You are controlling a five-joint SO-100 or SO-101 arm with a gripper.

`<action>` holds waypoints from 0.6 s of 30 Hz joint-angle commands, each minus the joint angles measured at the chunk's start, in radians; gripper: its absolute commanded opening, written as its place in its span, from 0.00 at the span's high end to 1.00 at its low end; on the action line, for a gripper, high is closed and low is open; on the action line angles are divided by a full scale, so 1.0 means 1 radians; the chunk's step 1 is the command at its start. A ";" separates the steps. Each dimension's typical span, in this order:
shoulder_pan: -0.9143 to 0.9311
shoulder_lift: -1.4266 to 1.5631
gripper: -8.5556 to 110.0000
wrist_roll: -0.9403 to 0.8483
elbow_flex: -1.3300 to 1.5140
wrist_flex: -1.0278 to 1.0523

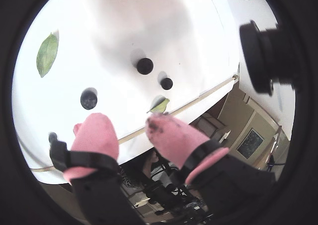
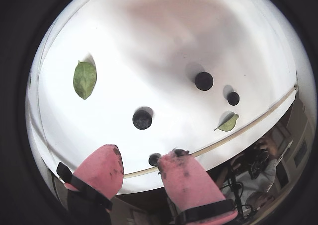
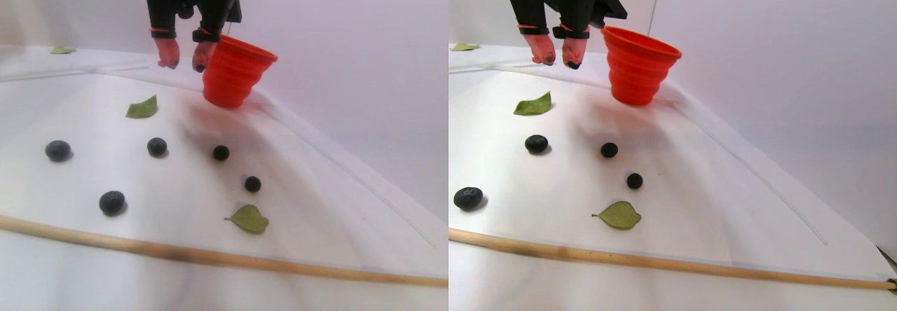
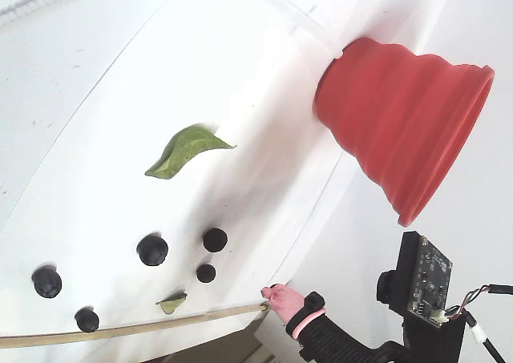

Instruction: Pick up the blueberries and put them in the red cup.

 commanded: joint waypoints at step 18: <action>-0.048 -0.060 0.80 0.003 0.133 -0.209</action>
